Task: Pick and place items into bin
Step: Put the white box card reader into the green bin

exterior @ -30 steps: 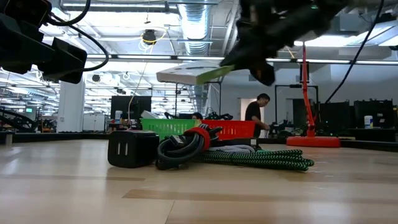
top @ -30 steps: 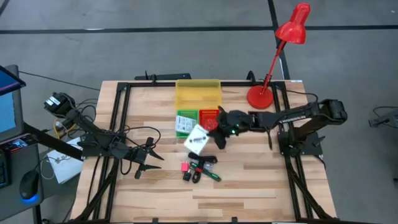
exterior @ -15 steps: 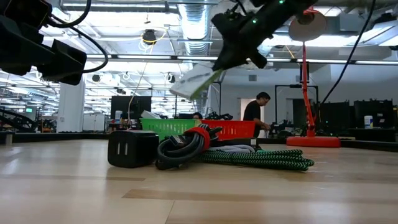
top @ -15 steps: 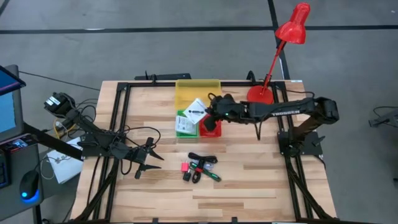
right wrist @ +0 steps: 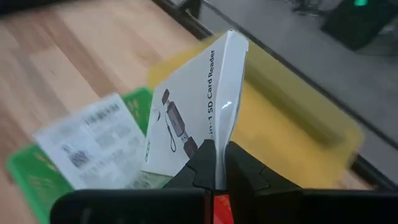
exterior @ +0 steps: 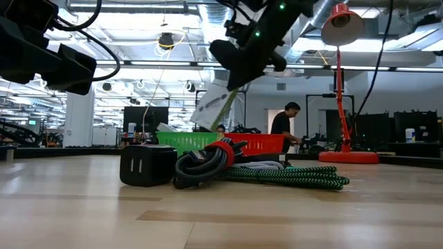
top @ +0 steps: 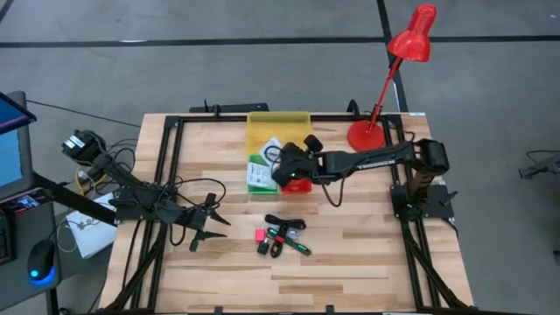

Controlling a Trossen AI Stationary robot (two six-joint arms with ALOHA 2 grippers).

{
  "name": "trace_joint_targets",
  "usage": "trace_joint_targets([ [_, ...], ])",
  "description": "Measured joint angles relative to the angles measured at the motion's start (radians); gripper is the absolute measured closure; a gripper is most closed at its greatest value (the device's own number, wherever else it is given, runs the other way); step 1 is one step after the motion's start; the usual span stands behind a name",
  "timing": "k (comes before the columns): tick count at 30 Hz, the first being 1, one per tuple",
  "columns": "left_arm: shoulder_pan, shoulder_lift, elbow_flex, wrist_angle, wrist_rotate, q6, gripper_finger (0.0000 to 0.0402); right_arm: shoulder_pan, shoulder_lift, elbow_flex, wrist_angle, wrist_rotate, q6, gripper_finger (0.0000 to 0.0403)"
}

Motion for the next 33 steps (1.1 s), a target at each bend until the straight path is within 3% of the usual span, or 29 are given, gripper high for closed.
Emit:
trace_joint_targets([
  [15,0.000,0.000,0.000,0.000,0.000,-0.001,0.0235,0.103,0.030,0.098,-0.115,0.160,0.118,0.0392],
  [33,0.000,0.000,0.000,0.000,0.000,-0.001,0.0235,0.108,0.029,0.098,-0.144,0.133,0.208,0.0384],
])
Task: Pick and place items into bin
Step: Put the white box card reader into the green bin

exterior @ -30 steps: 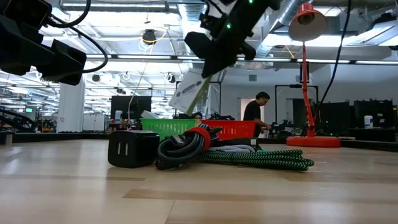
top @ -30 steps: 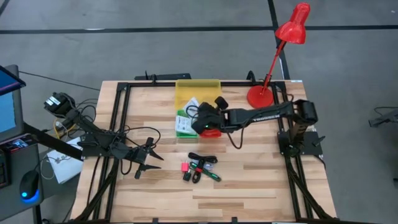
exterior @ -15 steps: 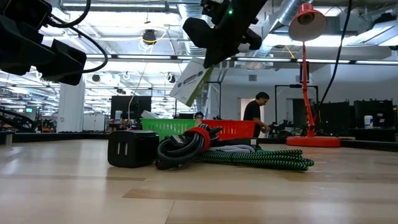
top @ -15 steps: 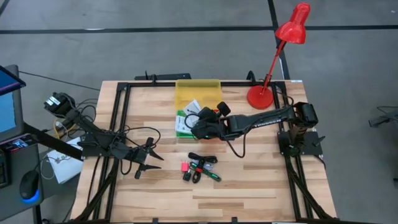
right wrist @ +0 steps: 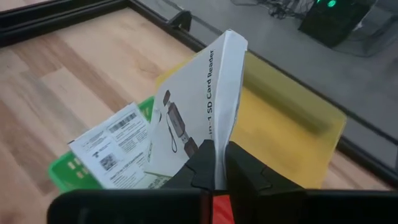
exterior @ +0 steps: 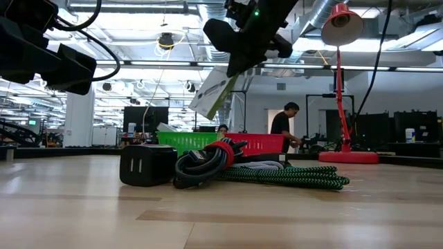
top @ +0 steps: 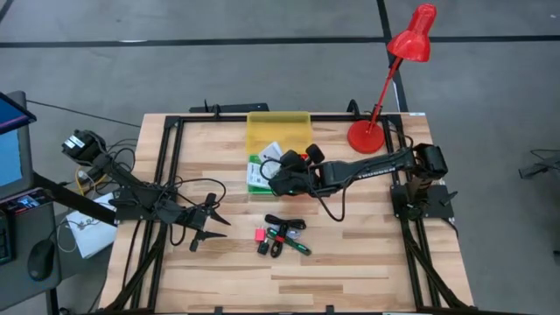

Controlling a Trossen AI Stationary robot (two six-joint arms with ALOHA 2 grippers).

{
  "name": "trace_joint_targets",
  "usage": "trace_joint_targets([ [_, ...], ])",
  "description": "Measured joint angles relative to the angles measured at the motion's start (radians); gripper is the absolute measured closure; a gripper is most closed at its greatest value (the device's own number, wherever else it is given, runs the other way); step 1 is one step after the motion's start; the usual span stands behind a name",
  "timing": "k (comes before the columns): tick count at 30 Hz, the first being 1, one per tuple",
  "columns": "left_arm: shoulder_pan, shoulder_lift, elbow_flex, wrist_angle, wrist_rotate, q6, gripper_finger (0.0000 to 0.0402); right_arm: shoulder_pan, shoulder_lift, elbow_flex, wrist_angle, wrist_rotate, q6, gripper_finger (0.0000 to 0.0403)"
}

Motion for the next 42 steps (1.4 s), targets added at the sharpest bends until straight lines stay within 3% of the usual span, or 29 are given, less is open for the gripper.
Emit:
trace_joint_targets([
  [42,0.000,0.000,0.000,0.000,0.000,0.000,0.0235,-0.002,-0.001,-0.001,0.029,-0.055,0.008,0.0368],
])
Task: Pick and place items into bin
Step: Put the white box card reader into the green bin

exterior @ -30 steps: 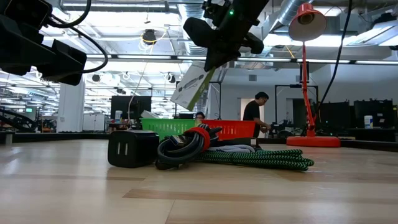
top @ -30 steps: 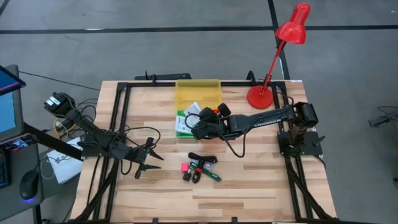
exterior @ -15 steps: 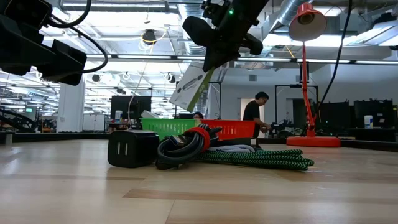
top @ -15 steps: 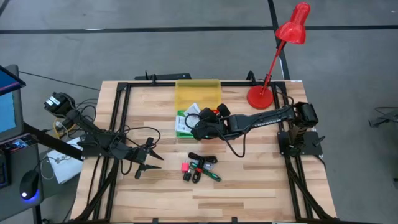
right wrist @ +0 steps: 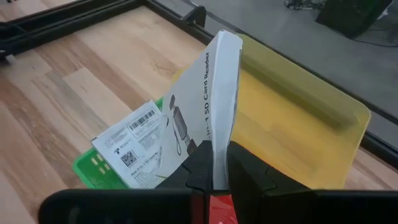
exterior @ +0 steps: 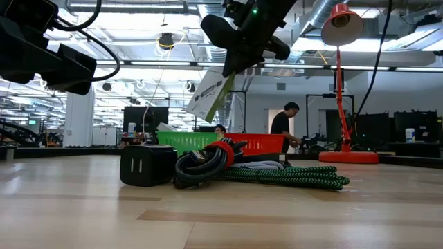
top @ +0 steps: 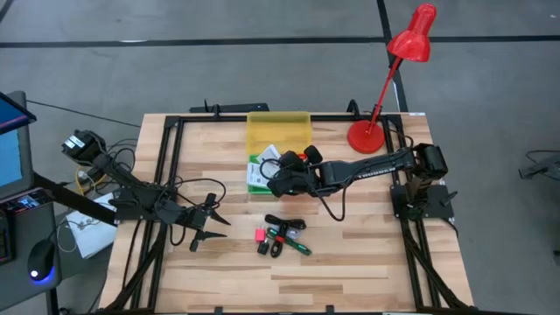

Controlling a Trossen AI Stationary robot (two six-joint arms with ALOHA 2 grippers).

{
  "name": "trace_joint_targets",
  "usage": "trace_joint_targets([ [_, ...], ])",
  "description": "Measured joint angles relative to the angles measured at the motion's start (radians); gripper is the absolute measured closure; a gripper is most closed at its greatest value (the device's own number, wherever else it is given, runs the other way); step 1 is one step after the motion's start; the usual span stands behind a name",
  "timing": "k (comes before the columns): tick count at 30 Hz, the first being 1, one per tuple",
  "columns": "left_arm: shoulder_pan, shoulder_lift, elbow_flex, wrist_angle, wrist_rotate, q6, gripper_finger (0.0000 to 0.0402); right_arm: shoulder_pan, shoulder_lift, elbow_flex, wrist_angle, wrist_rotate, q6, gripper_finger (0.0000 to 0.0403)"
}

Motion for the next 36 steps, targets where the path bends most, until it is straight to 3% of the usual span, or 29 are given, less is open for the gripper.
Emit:
trace_joint_targets([
  [36,0.000,0.000,0.000,0.000,0.000,0.000,0.0235,-0.013,0.000,0.000,0.070,-0.051,-0.071,0.0346],
])
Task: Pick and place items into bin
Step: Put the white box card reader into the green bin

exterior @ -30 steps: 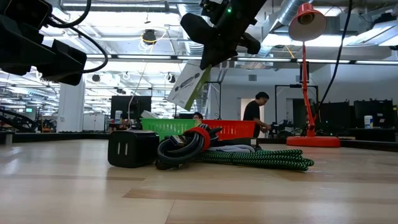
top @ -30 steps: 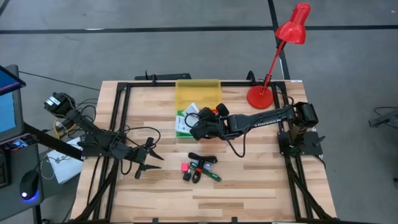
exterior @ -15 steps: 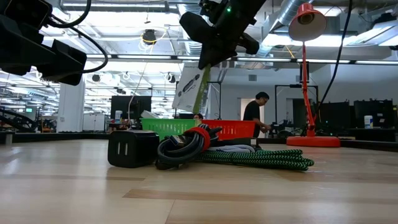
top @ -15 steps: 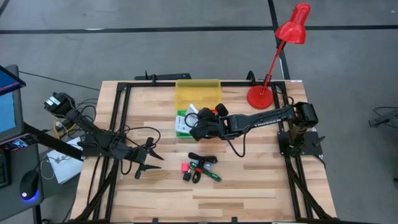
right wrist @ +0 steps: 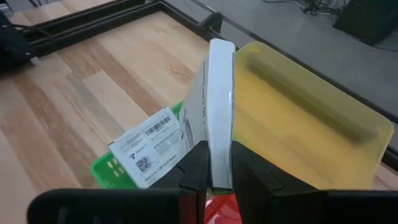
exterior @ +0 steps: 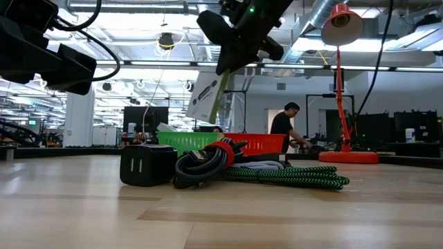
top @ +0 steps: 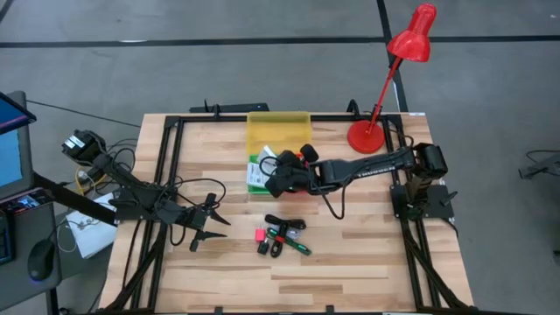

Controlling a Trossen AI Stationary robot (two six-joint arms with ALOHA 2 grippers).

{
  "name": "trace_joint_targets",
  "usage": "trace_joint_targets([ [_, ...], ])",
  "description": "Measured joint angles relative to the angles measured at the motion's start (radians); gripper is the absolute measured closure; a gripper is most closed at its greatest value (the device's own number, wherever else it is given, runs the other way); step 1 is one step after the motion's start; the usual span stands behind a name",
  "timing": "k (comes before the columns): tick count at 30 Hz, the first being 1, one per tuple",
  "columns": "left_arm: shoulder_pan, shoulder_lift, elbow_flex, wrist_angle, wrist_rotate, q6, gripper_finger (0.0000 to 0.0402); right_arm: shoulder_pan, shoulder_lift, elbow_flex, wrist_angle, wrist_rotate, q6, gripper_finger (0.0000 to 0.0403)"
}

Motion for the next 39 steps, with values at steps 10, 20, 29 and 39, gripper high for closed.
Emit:
trace_joint_targets([
  [10,0.000,0.000,0.000,0.000,0.000,0.000,0.0235,-0.008,0.000,0.000,0.000,-0.005,0.000,0.0346],
  [20,0.000,0.000,0.000,0.000,0.000,0.000,0.0235,-0.010,0.000,0.000,0.039,-0.020,-0.034,0.0346],
  [29,0.000,0.000,0.000,0.000,0.000,0.000,0.0235,-0.021,0.000,0.000,0.038,-0.027,-0.037,0.0346],
  [39,0.000,0.000,0.000,0.000,0.000,0.000,0.0235,-0.020,0.000,0.000,0.039,-0.027,-0.044,0.0318],
])
